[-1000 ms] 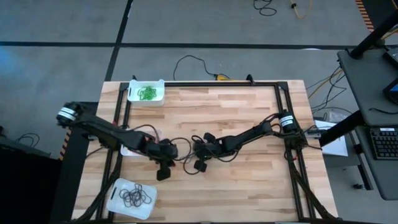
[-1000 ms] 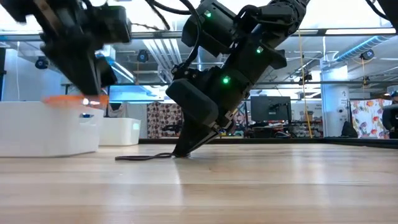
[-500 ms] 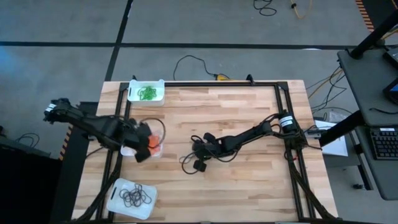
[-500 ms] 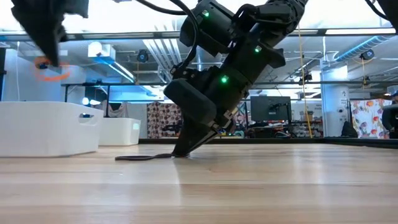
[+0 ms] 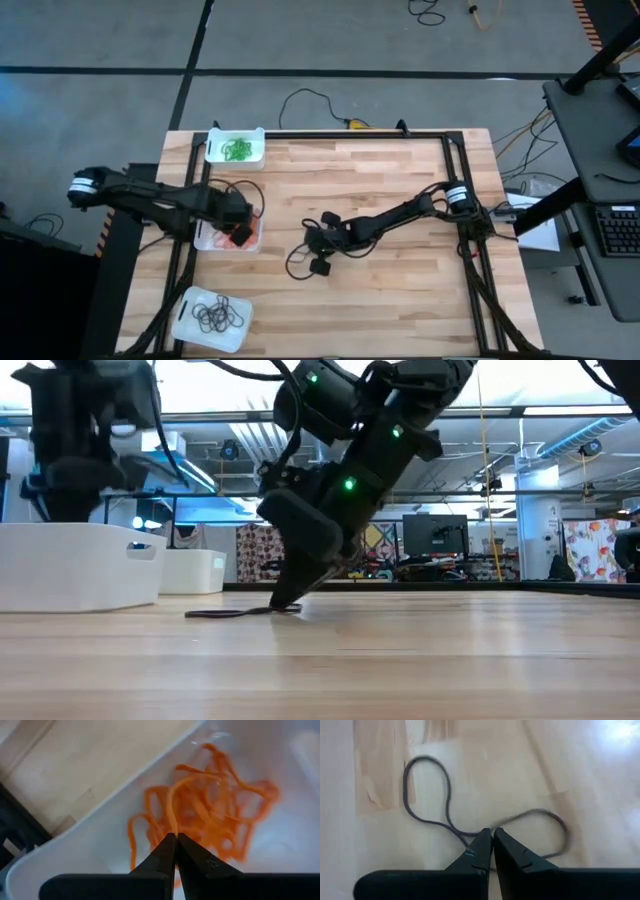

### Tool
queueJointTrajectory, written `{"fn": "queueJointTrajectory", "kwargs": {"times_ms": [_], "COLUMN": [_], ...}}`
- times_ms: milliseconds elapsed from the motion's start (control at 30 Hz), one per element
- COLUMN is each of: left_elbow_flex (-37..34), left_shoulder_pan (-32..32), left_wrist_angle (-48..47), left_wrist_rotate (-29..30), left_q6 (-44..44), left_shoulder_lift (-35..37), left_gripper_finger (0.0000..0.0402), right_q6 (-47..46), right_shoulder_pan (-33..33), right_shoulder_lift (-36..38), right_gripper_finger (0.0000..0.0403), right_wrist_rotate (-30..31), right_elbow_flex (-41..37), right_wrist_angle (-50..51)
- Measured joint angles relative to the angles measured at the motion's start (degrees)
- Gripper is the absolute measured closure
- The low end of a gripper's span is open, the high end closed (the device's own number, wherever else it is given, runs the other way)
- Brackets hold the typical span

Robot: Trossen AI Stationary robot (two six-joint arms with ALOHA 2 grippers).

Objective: Sort rubber bands into baskets
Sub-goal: Put the orange rubber band into the middle white bin, then put the black rubber band into the bottom white bin

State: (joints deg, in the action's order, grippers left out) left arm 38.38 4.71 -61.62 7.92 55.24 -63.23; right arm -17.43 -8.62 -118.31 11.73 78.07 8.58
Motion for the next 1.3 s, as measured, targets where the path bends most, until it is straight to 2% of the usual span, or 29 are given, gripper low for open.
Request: {"fn": "queueJointTrajectory", "kwargs": {"times_ms": [167, 267, 333, 400, 533, 633, 700, 767, 900, 1033, 1167, 1300], "left_elbow_flex": [-3.7, -4.0, -2.9, -0.1, 6.8, 11.6, 14.0, 14.7, 14.1, 13.9, 14.4, 14.4], "left_shoulder_pan": [-3.7, -3.8, -3.7, -2.9, 0.0, 2.0, 3.4, 5.1, 7.5, 9.4, 11.7, 12.0], "left_wrist_angle": [1.5, 1.6, 0.6, -1.8, -7.8, -7.6, -2.9, 5.7, 23.2, 30.1, 39.6, 42.4], "left_wrist_rotate": [-0.8, -2.7, -5.8, -6.5, -4.4, -2.8, -2.4, -2.4, -1.0, 3.0, 2.6, 5.0], "left_q6": [-2.3, -4.0, -5.3, -5.4, -3.6, -3.0, -5.6, -10.4, -17.3, -20.5, -24.8, -24.5], "left_shoulder_lift": [-1.9, -1.9, -1.5, -0.7, 0.6, 0.8, 0.6, 0.0, -3.7, -11.8, -19.3, -25.8], "left_gripper_finger": [0.0399, 0.0378, 0.0354, 0.0325, 0.0260, 0.0212, 0.0187, 0.0170, 0.0165, 0.0170, 0.0171, 0.0171], "right_q6": [0.8, 0.4, -0.5, -1.4, -3.8, -5.8, -6.7, -7.8, -10.1, -13.5, -17.4, -21.8], "right_shoulder_pan": [0.0, -0.5, -1.1, -2.1, -4.8, -7.7, -9.5, -11.1, -13.6, -15.5, -17.6, -20.4], "right_shoulder_lift": [4.3, 8.0, 10.2, 13.0, 18.1, 20.1, 21.1, 21.8, 21.8, 21.9, 22.3, 22.7], "right_gripper_finger": [0.0390, 0.0390, 0.0390, 0.0390, 0.0390, 0.0390, 0.0390, 0.0390, 0.0390, 0.0390, 0.0390, 0.0390], "right_wrist_rotate": [0.4, 0.4, 0.2, 0.2, 0.4, 2.8, 4.7, 6.3, 7.8, 7.9, 7.6, 7.4], "right_elbow_flex": [2.0, 2.2, 2.2, 2.1, 2.2, 2.2, 2.2, 2.2, 2.2, 2.2, 2.2, 2.2], "right_wrist_angle": [5.5, 8.5, 10.7, 13.0, 15.1, 15.6, 15.9, 16.2, 19.2, 22.9, 26.7, 31.5]}}
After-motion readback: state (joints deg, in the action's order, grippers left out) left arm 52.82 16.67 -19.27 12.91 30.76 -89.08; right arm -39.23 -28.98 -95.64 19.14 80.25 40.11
